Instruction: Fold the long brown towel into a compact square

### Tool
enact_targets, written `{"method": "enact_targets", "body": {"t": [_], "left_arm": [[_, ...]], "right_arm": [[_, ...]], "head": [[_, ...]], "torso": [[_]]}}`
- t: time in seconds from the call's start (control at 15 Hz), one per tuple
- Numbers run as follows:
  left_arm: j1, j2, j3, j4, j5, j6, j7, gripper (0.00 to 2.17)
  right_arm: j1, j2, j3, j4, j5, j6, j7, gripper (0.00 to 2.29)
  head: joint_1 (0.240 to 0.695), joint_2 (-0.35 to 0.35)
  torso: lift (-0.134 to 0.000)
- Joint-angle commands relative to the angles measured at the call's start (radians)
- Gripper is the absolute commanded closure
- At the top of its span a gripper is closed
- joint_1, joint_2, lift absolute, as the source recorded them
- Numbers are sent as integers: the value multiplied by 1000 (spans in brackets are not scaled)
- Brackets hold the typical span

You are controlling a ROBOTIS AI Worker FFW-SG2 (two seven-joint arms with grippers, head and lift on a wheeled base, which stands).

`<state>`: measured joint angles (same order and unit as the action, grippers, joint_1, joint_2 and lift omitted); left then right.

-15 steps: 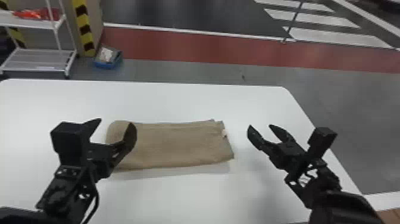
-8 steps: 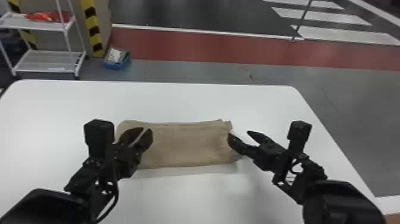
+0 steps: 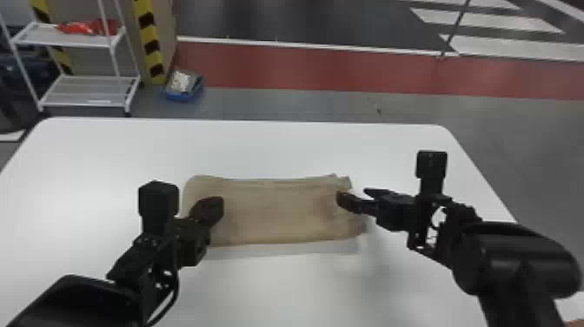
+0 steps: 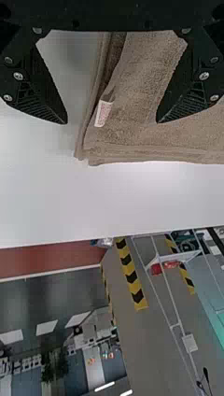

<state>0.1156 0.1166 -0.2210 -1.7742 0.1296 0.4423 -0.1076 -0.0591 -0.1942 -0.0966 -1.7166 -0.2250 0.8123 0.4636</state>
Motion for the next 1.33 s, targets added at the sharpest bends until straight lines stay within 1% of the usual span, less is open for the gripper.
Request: {"method": "enact_targets", "body": {"t": [0.0,0.2,0.4,0.53,0.73,0.87,1.0,1.13,1.2,1.27], "left_arm": [[-4,0,0,18,-21,-1,0,1737],[-11,0,0,42,-21,-4,-1,1737],[-22,-2,-1,56,-21,-7,-4,1737],[-24,-3,-3,55,-21,-7,-4,1737],[-27,-3,-3,55,-21,-7,-6,1737],[-27,-3,-5,55,-21,-7,-9,1737],[-31,-3,-3,56,-21,-7,-12,1737],[-33,-2,-5,53,-21,-4,-12,1737],[-31,-2,-6,53,-21,-1,-12,1737],[-31,-2,-8,55,-22,-1,-14,1737]], "right_arm": [[-36,-2,21,0,24,64,-5,218],[-48,4,43,2,72,74,-20,218],[-64,7,72,5,112,114,-31,221],[-79,7,74,6,122,172,-49,221],[-97,7,90,11,131,221,-57,275],[-102,7,98,15,135,221,-57,296],[-104,7,97,17,131,218,-54,539],[-105,7,92,17,119,218,-40,866],[-111,7,87,17,118,224,-33,971],[-114,6,84,18,112,233,-26,971]], "head": [[695,-131],[695,-120],[695,-116],[695,-114],[695,-121],[695,-120],[695,-118],[695,-117],[695,-115],[695,-113]], "torso": [[-125],[-125],[-125],[-125],[-125],[-125],[-125],[-125],[-125],[-125]]}}
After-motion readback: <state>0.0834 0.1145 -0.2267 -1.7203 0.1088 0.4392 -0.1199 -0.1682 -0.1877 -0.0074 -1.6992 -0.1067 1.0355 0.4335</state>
